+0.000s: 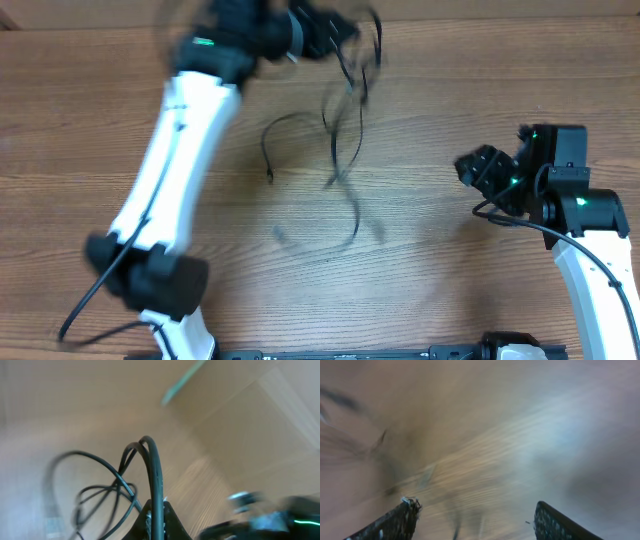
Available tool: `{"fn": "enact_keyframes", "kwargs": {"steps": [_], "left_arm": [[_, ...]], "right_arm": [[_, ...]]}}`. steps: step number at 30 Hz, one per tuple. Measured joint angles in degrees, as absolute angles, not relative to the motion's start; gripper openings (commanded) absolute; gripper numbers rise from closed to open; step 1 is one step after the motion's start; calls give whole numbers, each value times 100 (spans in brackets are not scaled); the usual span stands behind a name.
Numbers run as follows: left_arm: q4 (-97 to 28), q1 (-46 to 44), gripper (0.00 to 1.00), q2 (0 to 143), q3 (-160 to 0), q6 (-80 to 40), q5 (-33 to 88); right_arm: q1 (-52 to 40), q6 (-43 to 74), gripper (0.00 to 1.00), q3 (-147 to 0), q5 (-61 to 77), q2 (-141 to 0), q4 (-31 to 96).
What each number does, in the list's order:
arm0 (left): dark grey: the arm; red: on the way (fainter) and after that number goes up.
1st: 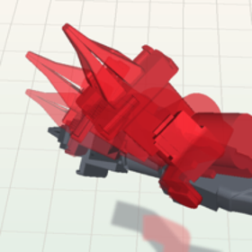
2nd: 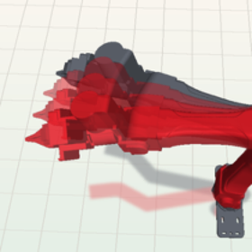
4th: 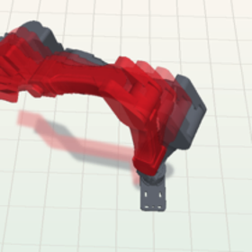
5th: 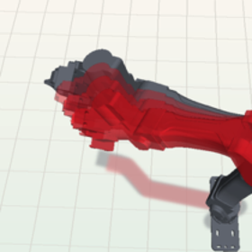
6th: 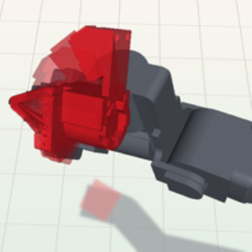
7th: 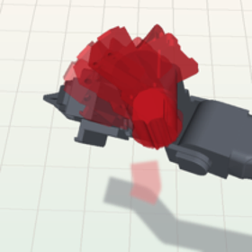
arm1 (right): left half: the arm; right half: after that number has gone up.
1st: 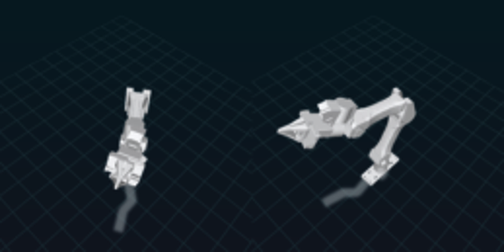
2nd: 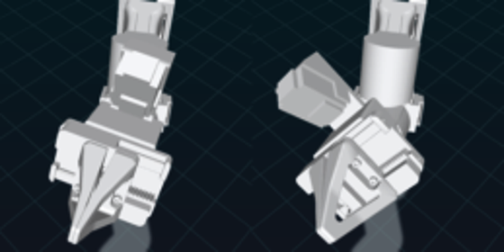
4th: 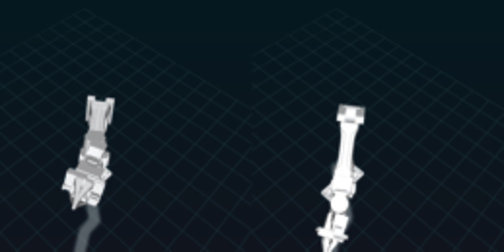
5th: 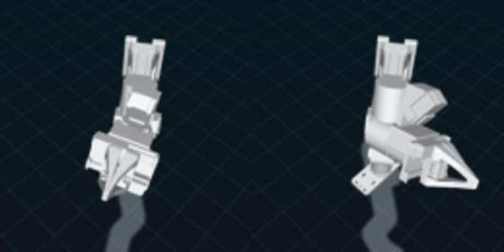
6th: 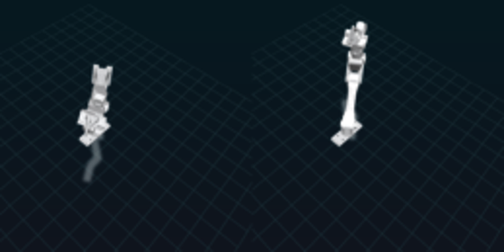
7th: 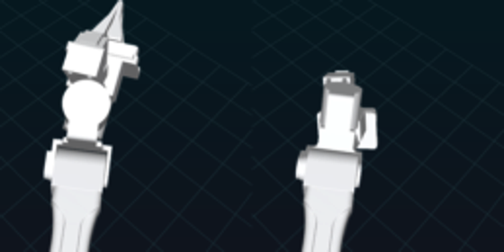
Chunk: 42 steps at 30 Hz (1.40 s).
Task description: Untangle cables
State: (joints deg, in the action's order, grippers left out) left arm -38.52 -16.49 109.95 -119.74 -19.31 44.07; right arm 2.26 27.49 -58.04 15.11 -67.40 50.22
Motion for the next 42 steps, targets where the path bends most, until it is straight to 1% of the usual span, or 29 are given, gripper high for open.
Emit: {"fn": "enact_keyframes", "kwargs": {"steps": [3,5,9,10,15,18,20,24,29,33,34,36,37,39,40,42], "left_arm": [[-3671,-1321,4,10510,-12652,-2104,5172],[-3645,-1332,4,10261,-12912,-2154,5706],[-3671,-1522,4,10068,-13028,-2226,6624],[-3695,-1542,4,10097,-13028,-2237,6753],[-3879,-1533,4,10337,-12960,-2215,7061],[-4681,-1518,4,10377,-12932,-1841,7046],[-5430,-1511,4,10377,-12932,-1483,6803],[-6753,-1540,4,10377,-12914,-827,5655],[-7439,-1686,4,10385,-12910,-333,3837],[-7684,-1780,4,10438,-12910,-207,2659],[-7732,-1791,9,10455,-12910,-178,2475],[-7771,-1791,49,10506,-12910,-82,2167],[-7773,-1791,57,10521,-12910,-95,2053],[-7773,-1791,72,10536,-12908,-86,1876],[-7776,-1791,79,10534,-12908,-56,1800],[-7791,-1791,87,10536,-12908,-43,1667]], "right_arm": [[222,2370,72,-5806,2578,-6740,4278],[222,2231,72,-5804,3183,-6740,3822],[169,2091,76,-5806,3929,-6740,3192],[126,2075,77,-5806,4045,-6740,3092],[-272,2025,79,-5806,4407,-6740,2596],[-401,2005,79,-5806,4499,-6740,2340],[-412,1988,79,-5806,4519,-6740,2285],[-412,1986,79,-5806,4523,-6740,2268],[-412,1975,79,-5806,4519,-6740,2449],[-412,1964,79,-5806,4289,-6740,3109],[-412,1964,79,-5806,4143,-6740,3310],[-414,1964,80,-5806,3852,-6740,3693],[-414,1966,81,-5806,3673,-6740,3892],[-414,1955,84,-5806,3367,-6740,4182],[-414,1951,84,-5806,3242,-6740,4309],[-412,1949,85,-5806,2961,-6740,4534]]}}
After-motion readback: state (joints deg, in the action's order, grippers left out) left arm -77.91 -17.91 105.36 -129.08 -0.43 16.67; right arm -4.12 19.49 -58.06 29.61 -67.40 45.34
